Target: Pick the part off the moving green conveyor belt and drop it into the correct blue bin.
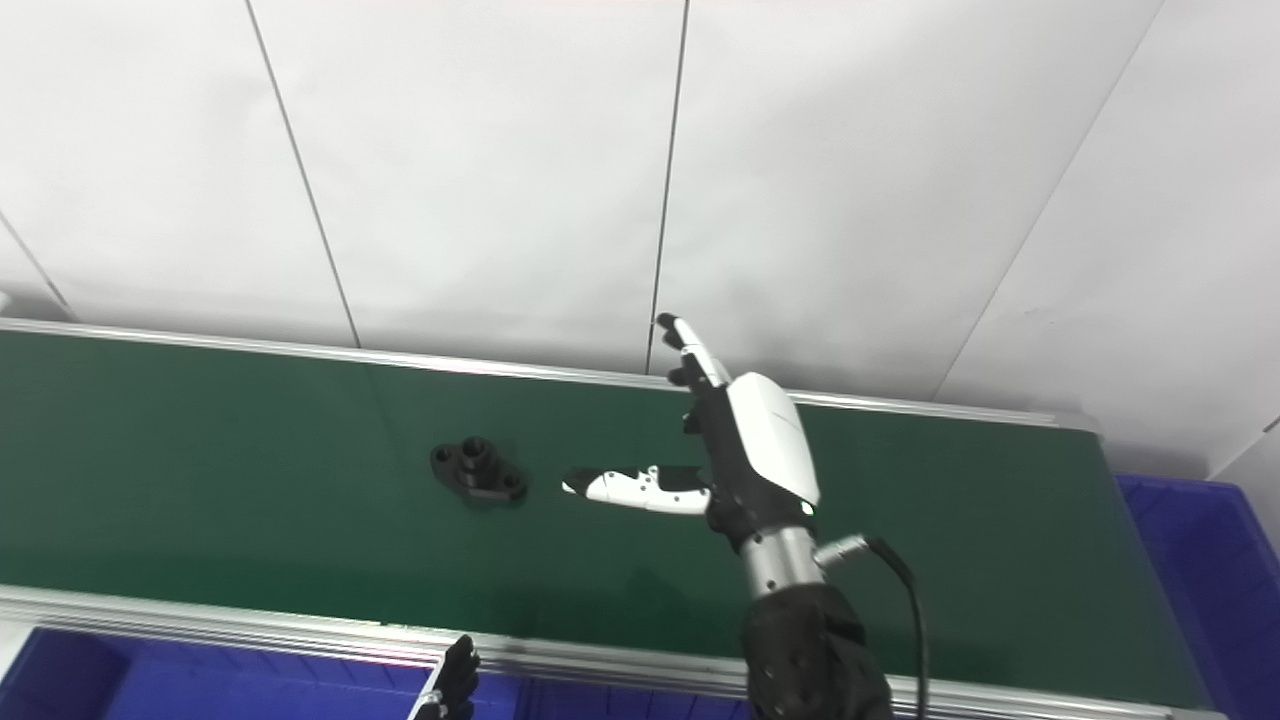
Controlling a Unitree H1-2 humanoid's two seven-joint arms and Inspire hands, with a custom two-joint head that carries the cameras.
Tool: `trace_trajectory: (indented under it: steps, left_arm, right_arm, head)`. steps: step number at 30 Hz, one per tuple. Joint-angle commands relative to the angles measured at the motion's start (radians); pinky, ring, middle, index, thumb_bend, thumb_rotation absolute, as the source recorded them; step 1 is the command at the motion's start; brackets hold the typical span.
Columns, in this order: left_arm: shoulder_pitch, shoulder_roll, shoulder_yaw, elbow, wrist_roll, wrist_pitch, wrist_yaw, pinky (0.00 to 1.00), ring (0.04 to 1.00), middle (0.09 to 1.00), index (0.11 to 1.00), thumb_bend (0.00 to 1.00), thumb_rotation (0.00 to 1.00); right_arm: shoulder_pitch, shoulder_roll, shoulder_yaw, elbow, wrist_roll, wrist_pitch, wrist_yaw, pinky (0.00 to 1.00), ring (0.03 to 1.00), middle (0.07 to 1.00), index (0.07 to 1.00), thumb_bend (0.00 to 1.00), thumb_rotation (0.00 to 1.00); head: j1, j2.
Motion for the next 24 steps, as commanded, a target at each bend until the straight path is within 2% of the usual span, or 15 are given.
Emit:
trace_trajectory:
  steps: [1, 9, 10, 18, 24]
  left_arm:
    - [0.012, -0.016, -0.021, -0.020, 0.010, -0.033, 0.003, 1.00, 1.000, 1.000, 1.000, 0.70, 0.90]
    - [0.020, -0.029, -0.039, -0.016, 0.061, -0.037, 0.021, 1.00, 1.000, 1.000, 1.000, 0.71, 0.92]
    - [0.021, -0.031, -0.041, -0.016, 0.068, -0.036, 0.026, 0.99, 0.994, 1.000, 1.000, 0.71, 0.94]
    - [0.026, -0.052, -0.060, -0.011, 0.107, -0.044, 0.060, 0.95, 0.967, 1.000, 1.000, 0.70, 0.96]
    - [0.031, -0.062, -0.079, -0.021, 0.099, -0.027, 0.060, 0.95, 0.968, 1.000, 1.000, 0.71, 0.95]
  right_arm:
    - [-0.060, -0.004, 0.017, 0.013, -0.034, 0.014, -0.010, 0.61, 0.797, 0.895, 0.929, 1.00, 0.57]
    - [-0.166, -0.008, 0.077, 0.169, -0.117, 0.022, -0.016, 0.58, 0.781, 0.885, 0.926, 1.00, 0.60]
    - [-0.176, -0.010, 0.086, 0.185, -0.127, 0.021, -0.016, 0.60, 0.781, 0.875, 0.919, 1.00, 0.61]
    - [-0.248, -0.021, 0.160, 0.295, -0.208, 0.053, 0.023, 0.60, 0.789, 0.863, 0.902, 1.00, 0.58]
    - [-0.296, -0.024, 0.231, 0.395, -0.276, 0.070, 0.040, 0.57, 0.783, 0.867, 0.893, 1.00, 0.60]
  head:
    - [0.004, 0.000]
    - [0.028, -0.006]
    - [0.028, -0.006]
    - [0.044, -0.001]
    - [0.063, 0.005]
